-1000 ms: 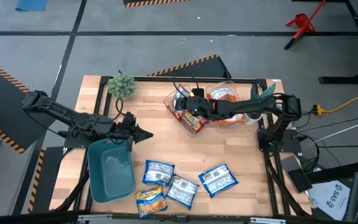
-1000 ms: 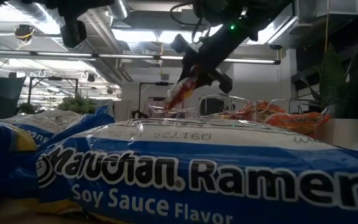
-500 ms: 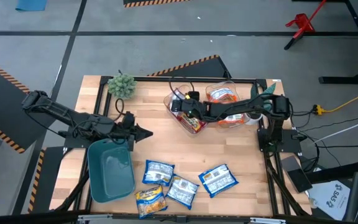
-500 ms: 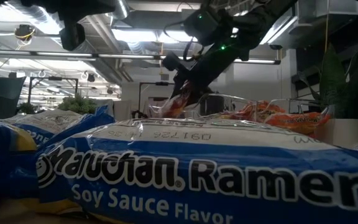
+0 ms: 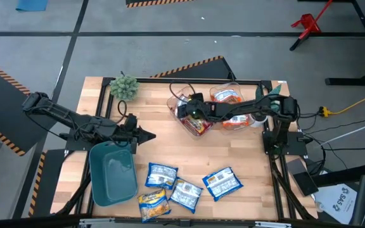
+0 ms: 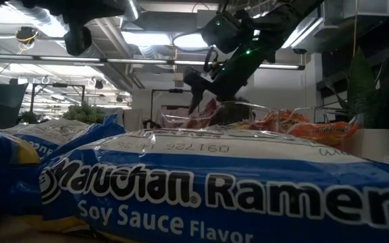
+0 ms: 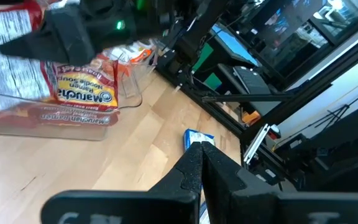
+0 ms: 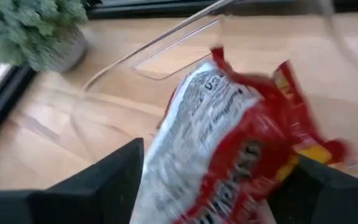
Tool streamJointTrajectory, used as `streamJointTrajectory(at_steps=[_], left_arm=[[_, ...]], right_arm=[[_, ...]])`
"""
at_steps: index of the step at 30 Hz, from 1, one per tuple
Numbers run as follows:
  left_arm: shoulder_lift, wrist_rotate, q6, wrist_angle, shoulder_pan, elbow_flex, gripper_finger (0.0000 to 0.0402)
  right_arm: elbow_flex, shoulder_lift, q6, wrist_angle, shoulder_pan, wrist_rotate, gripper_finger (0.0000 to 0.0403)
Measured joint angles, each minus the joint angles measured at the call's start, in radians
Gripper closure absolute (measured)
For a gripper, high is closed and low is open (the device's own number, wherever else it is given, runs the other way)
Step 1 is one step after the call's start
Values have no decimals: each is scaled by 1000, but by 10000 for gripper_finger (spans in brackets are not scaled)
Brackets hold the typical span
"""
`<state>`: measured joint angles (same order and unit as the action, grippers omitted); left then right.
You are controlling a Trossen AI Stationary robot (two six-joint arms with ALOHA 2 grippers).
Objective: Sort Maruchan noodles
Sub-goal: Put the red noodle pack into the left transparent bin, then put the blue noodle pack into the blue bin
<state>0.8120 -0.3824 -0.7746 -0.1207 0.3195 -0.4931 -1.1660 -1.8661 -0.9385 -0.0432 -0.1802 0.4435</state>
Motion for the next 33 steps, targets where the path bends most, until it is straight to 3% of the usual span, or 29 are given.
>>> streamJointTrajectory(at_steps=[10,13,16,26,33], left_arm=[[0,0,0,34,0,0,401],[0,0,0,36,0,0,401],[0,-16,0,52,0,0,401],[0,-50,0,94,0,0,401],[0,-54,-1,95,0,0,401]], right_arm=[[-1,145,145,-322,-3,63,148],[-1,164,221,-319,-4,-24,169],[-1,162,241,-306,13,-105,210],[0,71,245,-293,43,-105,392],[0,48,245,-209,23,-118,367]])
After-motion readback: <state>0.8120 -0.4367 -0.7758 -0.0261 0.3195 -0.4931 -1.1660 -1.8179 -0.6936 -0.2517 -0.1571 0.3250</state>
